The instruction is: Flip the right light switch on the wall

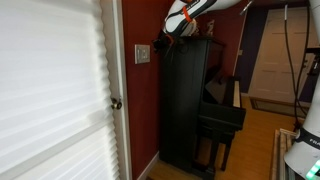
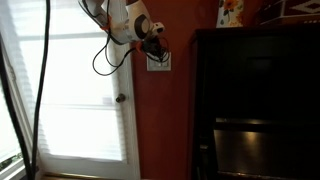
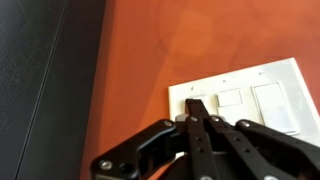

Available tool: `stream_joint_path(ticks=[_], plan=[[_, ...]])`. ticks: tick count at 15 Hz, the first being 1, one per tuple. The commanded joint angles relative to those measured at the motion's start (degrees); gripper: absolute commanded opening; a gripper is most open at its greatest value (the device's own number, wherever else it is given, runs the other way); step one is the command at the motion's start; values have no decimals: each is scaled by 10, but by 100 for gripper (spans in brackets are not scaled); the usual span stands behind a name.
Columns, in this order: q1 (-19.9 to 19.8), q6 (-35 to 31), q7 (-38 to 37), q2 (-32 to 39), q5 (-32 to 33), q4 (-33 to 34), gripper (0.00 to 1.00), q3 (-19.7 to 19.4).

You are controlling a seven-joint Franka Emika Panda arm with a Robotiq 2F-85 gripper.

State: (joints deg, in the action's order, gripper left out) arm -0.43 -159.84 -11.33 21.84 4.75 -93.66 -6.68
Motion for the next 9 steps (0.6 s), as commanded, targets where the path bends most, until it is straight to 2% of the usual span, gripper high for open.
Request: stream_joint_path(ticks=[1,3,9], plan=[[16,-32,-27,48,22,46,0,-21],[18,-46,-18,65,20,60,0,-23],[23,-29,7,117,16,126,0,-26]])
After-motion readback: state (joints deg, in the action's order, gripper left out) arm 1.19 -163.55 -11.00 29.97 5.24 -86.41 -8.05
